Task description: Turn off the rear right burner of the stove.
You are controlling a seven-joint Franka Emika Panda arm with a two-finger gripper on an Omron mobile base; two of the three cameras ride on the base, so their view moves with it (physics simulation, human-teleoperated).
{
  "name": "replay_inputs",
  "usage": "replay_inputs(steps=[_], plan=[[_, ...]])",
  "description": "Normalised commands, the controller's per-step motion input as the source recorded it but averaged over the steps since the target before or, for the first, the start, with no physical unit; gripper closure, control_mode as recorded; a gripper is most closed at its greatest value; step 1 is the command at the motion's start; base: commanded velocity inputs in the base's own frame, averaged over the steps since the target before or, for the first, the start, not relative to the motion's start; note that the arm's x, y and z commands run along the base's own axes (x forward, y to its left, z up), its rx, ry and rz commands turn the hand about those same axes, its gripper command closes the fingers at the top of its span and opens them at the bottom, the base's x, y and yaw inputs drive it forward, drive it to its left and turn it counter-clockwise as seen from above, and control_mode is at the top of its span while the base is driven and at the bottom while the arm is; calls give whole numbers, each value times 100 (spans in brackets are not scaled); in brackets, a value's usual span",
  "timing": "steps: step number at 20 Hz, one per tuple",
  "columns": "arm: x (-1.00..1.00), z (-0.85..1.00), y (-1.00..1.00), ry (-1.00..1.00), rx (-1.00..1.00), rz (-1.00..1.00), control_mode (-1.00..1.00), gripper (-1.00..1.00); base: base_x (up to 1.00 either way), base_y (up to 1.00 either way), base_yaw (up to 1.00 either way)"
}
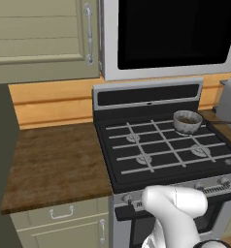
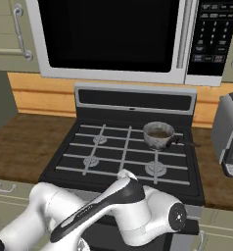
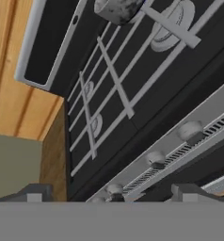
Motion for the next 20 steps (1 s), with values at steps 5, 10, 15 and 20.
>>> replay_inputs(steps=[5,10,15,20], plan=[[-1,-32,-16,1,2,-3,-100,-100,0,0,0],[4,-16,-13,0,0,0,-100,-100,0,0,0],[1,-28,-18,0,0,0,-100,-100,0,0,0],[0,-39,-11,0,0,0,-100,-100,0,0,0]])
